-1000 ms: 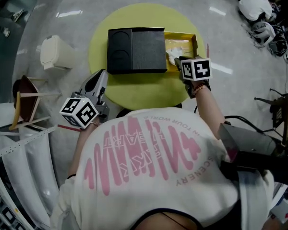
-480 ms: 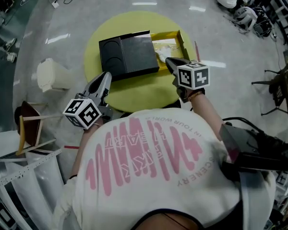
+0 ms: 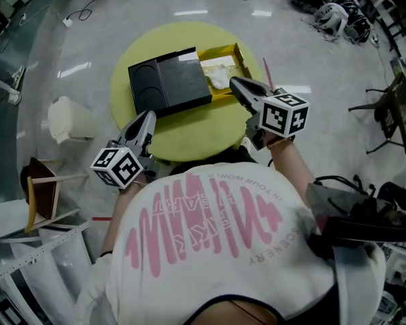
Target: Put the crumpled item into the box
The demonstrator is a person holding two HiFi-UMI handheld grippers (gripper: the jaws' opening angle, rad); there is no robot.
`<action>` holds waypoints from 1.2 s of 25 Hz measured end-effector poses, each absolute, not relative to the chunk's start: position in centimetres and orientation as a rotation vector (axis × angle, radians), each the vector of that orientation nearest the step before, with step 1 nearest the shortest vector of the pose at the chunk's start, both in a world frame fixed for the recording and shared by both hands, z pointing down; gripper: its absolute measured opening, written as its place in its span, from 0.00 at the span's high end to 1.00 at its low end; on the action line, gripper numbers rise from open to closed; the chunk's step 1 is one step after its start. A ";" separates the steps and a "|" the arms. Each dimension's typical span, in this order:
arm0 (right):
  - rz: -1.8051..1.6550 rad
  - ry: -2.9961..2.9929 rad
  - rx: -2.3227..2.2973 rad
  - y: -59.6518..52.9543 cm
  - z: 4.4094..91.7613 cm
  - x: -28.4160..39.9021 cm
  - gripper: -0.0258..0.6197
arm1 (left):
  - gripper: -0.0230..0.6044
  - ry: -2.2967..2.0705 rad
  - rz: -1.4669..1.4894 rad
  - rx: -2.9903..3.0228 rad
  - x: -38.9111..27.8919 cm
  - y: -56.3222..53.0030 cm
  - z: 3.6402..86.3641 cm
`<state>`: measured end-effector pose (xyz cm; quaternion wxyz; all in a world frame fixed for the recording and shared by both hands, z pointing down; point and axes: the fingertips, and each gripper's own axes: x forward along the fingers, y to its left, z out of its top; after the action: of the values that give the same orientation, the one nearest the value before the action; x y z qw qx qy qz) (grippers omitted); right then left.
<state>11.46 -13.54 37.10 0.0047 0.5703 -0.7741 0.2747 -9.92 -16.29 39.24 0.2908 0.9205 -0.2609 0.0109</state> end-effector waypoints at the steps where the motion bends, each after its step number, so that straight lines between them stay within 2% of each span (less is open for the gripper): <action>1: 0.847 -2.436 1.793 -13.3 36.6 11.7 0.95 | 0.95 -0.698 0.030 2.453 -9.7 -16.0 39.2; 19: 0.820 -2.466 1.557 -6.6 37.2 18.4 0.95 | 0.95 -0.889 -0.094 2.350 -2.8 -7.3 37.3; 30: 0.806 -2.509 1.475 -2.0 38.0 19.2 0.95 | 0.95 -0.959 -0.103 2.332 -1.9 -1.3 37.8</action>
<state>19.21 -2.01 38.05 0.0606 0.4875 -0.8293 0.2663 -1.89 -1.29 37.82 0.3042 0.8802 -0.3621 -0.0391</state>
